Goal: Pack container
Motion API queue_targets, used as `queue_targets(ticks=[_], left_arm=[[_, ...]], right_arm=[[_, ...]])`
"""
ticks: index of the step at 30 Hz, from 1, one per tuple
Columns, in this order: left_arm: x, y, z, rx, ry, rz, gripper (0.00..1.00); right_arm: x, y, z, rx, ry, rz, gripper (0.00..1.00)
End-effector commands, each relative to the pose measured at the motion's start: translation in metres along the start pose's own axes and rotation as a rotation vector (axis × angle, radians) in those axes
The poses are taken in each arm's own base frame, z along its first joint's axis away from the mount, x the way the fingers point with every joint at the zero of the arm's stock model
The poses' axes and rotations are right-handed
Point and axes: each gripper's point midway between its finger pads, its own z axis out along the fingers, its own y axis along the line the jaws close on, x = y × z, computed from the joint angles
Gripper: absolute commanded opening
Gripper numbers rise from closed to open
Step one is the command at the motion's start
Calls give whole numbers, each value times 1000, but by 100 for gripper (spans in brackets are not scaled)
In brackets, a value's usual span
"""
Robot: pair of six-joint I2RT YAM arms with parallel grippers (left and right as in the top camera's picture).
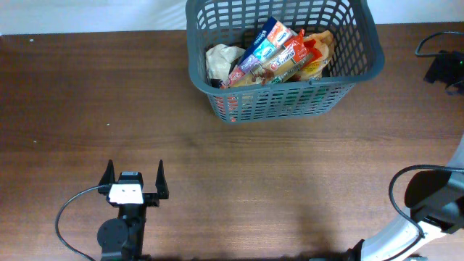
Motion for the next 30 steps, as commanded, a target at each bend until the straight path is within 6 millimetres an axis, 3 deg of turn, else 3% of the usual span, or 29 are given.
queue_targets(ticks=[1, 7, 11, 19, 25, 30], left_arm=[[2, 3, 0, -17, 0, -14, 99], [2, 3, 0, -17, 0, -14, 99], [2, 3, 0, -17, 0, -14, 99], [2, 3, 0, -17, 0, -14, 99], [2, 3, 0, -17, 0, -14, 99], [2, 3, 0, -17, 0, -14, 99]], right_arm=[[0, -5, 0, 28, -4, -7, 99], [-3, -8, -9, 24, -32, 0, 99], [-16, -3, -34, -35, -135, 23, 99], [-45, 22, -129, -176, -464, 27, 99], [-36, 50, -201, -285, -640, -22, 99], [-24, 73, -249, -389, -770, -58, 99]])
